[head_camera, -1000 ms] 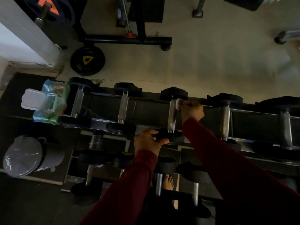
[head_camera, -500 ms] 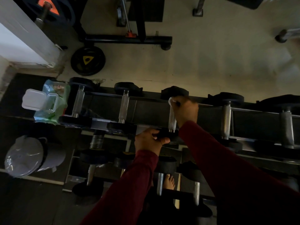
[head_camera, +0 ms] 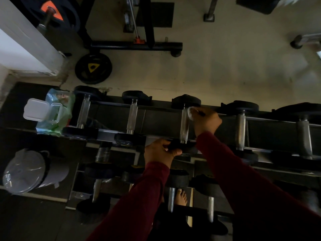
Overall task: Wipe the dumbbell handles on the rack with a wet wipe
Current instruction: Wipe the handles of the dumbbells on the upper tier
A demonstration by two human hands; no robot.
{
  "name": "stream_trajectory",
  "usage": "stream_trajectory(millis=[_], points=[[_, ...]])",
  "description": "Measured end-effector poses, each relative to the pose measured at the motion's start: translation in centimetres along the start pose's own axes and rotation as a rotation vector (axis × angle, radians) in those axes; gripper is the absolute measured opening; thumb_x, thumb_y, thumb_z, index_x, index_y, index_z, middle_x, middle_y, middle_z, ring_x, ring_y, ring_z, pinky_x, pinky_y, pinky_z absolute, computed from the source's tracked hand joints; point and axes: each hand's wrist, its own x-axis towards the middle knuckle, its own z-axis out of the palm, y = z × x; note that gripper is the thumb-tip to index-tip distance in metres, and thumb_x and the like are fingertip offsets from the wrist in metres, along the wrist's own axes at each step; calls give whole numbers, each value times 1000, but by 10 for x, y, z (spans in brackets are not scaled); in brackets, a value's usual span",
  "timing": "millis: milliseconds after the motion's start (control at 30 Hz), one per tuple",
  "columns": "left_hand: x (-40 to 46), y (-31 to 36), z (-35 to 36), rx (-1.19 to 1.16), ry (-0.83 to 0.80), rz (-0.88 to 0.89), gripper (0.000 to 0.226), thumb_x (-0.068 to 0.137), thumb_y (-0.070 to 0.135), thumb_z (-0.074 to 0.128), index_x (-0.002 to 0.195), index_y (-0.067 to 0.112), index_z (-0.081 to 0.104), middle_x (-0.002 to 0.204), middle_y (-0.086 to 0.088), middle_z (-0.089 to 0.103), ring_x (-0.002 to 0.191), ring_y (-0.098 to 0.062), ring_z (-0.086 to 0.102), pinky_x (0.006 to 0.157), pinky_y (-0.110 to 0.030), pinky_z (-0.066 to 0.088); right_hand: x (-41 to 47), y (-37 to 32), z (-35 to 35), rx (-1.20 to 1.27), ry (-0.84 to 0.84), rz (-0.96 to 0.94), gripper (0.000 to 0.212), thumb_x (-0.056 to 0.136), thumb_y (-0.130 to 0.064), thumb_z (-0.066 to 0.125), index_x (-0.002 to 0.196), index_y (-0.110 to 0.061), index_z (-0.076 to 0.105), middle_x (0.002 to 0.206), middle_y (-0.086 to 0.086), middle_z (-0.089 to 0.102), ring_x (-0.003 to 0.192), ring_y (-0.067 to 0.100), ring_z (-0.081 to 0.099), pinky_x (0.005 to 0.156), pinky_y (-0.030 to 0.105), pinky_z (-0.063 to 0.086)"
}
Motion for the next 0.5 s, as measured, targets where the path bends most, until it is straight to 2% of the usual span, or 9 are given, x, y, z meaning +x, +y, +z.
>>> stream_trajectory(millis=[67,100,167,233,300,367,433,500], points=[[1,0,0,3,3,0,52,57,38,91,103,29,69,96,13,67,87,-1,63,80,-25,56,7,3,-1,58,-52,193,21,89,-23,71,105,-10,70,101,1,71,70,-2,56,61,7,41],[1,0,0,-2,1,0,51,58,37,91,103,28,69,95,12,67,87,-1,63,80,-25,56,10,5,-3,75,-88,250,21,88,-22,72,105,-9,69,103,2,71,73,1,57,66,10,44],[1,0,-1,-11,-4,5,49,59,34,91,102,27,69,95,12,67,87,-2,63,80,-25,56,12,10,-5,91,-145,251,22,86,-20,73,105,-10,69,106,2,71,84,6,62,80,20,50],[1,1,-1,-11,-9,6,45,60,33,91,99,28,68,94,12,67,87,-3,63,81,-26,56,5,16,-10,75,-209,173,22,85,-21,75,104,-13,70,102,-2,72,88,5,65,87,21,53],[1,1,-2,0,-6,7,45,59,34,91,97,29,68,92,12,67,87,-3,64,81,-27,56,-6,24,-18,10,-290,93,18,86,-22,74,102,-16,70,95,-7,71,82,-1,64,71,10,49],[2,0,-1,3,-7,4,45,59,34,91,98,28,69,92,11,68,86,-3,64,82,-29,57,-19,36,-27,-157,-396,46,15,90,-24,70,103,-17,70,98,-4,71,77,-2,61,60,7,40],[1,1,-1,2,-7,7,45,60,32,91,99,27,69,93,11,68,86,-2,64,82,-28,57,-28,46,-31,-256,-476,18,13,92,-26,68,103,-19,71,100,-3,71,73,-5,59,59,7,38],[1,1,-1,12,3,20,44,60,33,91,98,26,70,93,11,69,86,-2,64,81,-28,58,-29,42,-31,-207,-421,-4,15,90,-25,69,103,-17,71,99,-4,71,74,-6,58,62,6,38]])
